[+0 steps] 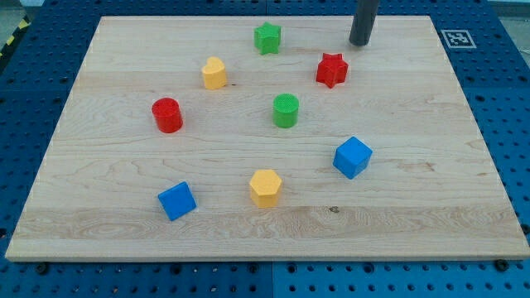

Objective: Move the red star vertical to the top of the blue cube

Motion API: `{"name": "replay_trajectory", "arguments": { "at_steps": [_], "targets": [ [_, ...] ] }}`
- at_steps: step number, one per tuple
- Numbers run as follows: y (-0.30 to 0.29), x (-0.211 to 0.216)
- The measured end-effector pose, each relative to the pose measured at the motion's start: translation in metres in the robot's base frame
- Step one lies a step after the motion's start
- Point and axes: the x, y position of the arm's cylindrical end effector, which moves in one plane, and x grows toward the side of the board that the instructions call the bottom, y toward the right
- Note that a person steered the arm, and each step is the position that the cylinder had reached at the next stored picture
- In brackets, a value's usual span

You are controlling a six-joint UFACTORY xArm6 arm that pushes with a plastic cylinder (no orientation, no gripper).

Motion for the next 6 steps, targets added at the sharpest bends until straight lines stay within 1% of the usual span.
{"name": "replay_trajectory", "arguments": {
  "at_steps": [1,3,4,5,6],
  "targets": [
    [-0.023,0.041],
    [-0.041,0.035],
    [-0.057,0.009],
    [-0.076,0.009],
    [-0.076,0.049]
  ]
}}
